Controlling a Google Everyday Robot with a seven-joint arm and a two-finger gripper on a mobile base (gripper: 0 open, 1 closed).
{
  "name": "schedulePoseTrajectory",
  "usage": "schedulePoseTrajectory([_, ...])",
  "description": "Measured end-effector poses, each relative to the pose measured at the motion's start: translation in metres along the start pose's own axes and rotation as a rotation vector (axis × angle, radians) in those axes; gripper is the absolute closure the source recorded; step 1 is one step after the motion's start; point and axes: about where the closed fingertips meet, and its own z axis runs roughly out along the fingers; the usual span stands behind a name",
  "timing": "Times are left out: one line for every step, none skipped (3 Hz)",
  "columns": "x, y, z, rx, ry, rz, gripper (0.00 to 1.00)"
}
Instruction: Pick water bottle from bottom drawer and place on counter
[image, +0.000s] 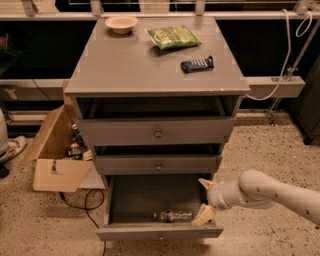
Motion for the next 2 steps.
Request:
schedulePoseTrajectory([0.0258, -0.0335, 0.0444, 0.122, 0.059, 0.028, 0.00])
schedulePoseTrajectory([0.0258, -0.0335, 0.0445, 0.122, 0.059, 0.028, 0.00])
